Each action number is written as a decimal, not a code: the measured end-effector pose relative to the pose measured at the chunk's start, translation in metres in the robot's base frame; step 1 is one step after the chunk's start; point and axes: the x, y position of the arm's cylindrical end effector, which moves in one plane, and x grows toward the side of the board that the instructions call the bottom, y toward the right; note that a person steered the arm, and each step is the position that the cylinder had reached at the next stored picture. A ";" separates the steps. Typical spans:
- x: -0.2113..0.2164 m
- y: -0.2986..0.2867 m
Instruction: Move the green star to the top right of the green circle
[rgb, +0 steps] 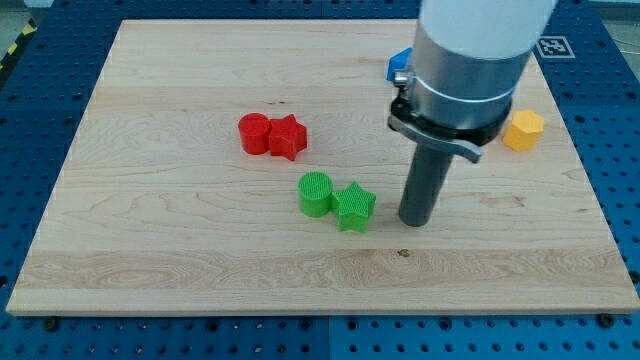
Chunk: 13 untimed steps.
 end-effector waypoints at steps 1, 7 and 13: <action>0.004 -0.017; 0.025 -0.051; 0.034 -0.053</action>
